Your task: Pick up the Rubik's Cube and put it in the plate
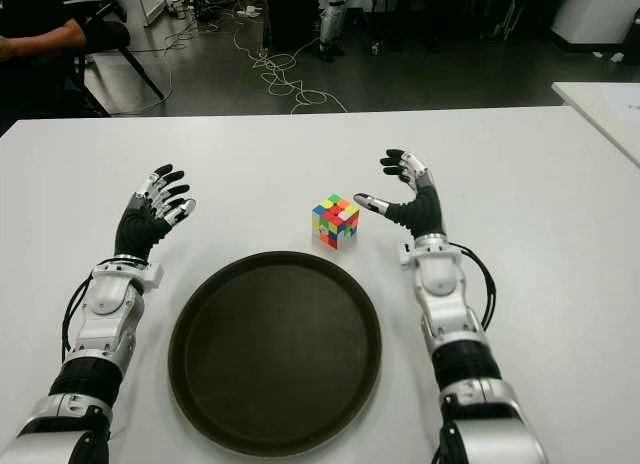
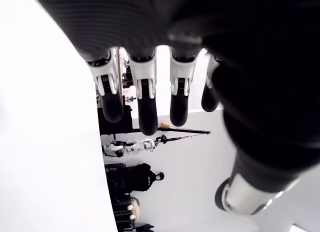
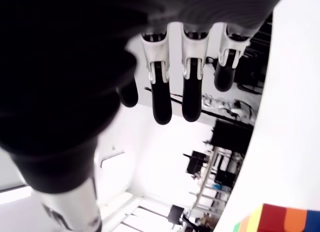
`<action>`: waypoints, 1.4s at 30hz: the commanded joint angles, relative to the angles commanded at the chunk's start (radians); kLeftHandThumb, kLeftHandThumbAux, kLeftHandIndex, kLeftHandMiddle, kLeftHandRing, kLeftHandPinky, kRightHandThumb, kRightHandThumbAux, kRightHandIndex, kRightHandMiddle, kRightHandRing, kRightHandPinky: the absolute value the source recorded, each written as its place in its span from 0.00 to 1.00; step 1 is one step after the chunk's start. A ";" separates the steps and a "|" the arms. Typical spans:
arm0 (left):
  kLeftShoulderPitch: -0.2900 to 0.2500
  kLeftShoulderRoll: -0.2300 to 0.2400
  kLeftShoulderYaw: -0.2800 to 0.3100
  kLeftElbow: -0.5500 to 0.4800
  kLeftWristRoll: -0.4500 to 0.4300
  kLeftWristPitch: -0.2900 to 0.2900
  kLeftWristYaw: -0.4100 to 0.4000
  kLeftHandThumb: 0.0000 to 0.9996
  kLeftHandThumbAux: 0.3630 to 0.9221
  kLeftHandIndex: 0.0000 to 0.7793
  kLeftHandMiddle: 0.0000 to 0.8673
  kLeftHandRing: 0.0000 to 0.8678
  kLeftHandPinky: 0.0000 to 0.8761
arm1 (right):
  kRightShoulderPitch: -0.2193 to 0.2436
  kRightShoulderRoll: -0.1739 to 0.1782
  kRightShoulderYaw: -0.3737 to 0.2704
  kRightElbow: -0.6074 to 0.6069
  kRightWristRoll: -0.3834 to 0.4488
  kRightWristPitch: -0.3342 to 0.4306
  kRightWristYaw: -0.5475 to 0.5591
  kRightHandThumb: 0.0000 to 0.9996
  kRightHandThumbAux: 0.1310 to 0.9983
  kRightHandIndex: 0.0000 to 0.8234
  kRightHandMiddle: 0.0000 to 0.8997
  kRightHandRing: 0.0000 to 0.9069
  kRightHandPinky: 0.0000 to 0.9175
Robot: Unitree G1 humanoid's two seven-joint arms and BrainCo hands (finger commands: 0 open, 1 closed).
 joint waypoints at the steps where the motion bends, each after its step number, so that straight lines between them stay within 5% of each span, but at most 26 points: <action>1: 0.000 0.000 0.000 0.000 0.000 0.000 0.000 0.15 0.69 0.14 0.19 0.19 0.18 | 0.008 0.008 0.010 -0.029 -0.026 -0.021 -0.027 0.01 0.80 0.31 0.33 0.28 0.18; 8: 0.003 0.002 -0.001 0.003 0.003 -0.009 -0.003 0.14 0.67 0.14 0.19 0.18 0.17 | 0.004 0.018 0.030 -0.084 -0.099 -0.231 -0.123 0.04 0.89 0.36 0.36 0.33 0.31; 16: 0.006 0.005 -0.005 -0.010 0.001 0.003 -0.011 0.13 0.70 0.14 0.18 0.18 0.18 | -0.094 -0.045 0.034 0.062 -0.242 -0.415 -0.245 0.11 0.92 0.34 0.34 0.33 0.35; 22: 0.017 0.003 -0.009 -0.028 0.005 0.004 -0.009 0.14 0.70 0.14 0.19 0.19 0.18 | -0.177 -0.112 0.092 0.104 -0.488 -0.349 -0.437 0.09 0.92 0.30 0.31 0.30 0.34; 31: 0.024 0.004 -0.014 -0.033 0.013 0.003 -0.002 0.12 0.66 0.15 0.20 0.19 0.17 | -0.286 -0.138 0.225 0.138 -0.703 -0.250 -0.720 0.00 0.87 0.30 0.30 0.29 0.31; 37: 0.029 0.002 -0.018 -0.045 0.019 0.007 0.008 0.12 0.65 0.16 0.21 0.20 0.17 | -0.337 -0.169 0.298 0.176 -0.757 -0.215 -0.816 0.00 0.82 0.29 0.29 0.28 0.28; 42: 0.032 0.003 -0.019 -0.053 0.022 0.011 0.012 0.12 0.63 0.16 0.21 0.20 0.17 | -0.411 -0.156 0.369 0.315 -0.766 -0.178 -0.815 0.00 0.81 0.27 0.30 0.29 0.29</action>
